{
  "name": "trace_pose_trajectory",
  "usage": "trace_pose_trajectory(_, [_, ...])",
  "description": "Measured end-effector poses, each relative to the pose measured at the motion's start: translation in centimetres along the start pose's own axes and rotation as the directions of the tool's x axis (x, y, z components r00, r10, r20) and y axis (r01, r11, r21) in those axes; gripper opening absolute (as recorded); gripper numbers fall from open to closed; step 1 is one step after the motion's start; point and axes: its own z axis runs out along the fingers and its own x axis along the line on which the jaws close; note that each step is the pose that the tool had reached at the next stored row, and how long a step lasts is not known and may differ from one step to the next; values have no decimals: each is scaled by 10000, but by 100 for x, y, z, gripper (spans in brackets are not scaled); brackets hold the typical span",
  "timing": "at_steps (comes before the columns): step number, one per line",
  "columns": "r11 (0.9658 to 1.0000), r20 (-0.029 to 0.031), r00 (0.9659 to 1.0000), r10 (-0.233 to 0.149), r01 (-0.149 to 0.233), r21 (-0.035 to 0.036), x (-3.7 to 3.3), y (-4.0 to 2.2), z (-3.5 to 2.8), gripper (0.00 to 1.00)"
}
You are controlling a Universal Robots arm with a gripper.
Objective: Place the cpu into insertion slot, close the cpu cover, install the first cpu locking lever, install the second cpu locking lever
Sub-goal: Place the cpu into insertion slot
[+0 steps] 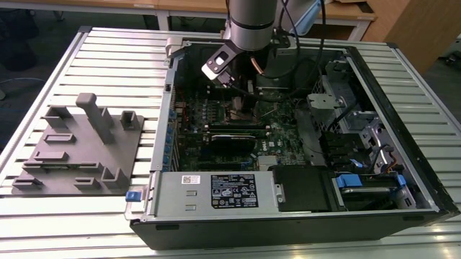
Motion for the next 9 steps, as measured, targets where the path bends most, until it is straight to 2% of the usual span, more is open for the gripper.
trace_pose_trajectory(9, [10000, 5, 10000, -1, 1, -1, -13, -4, 74, 54])
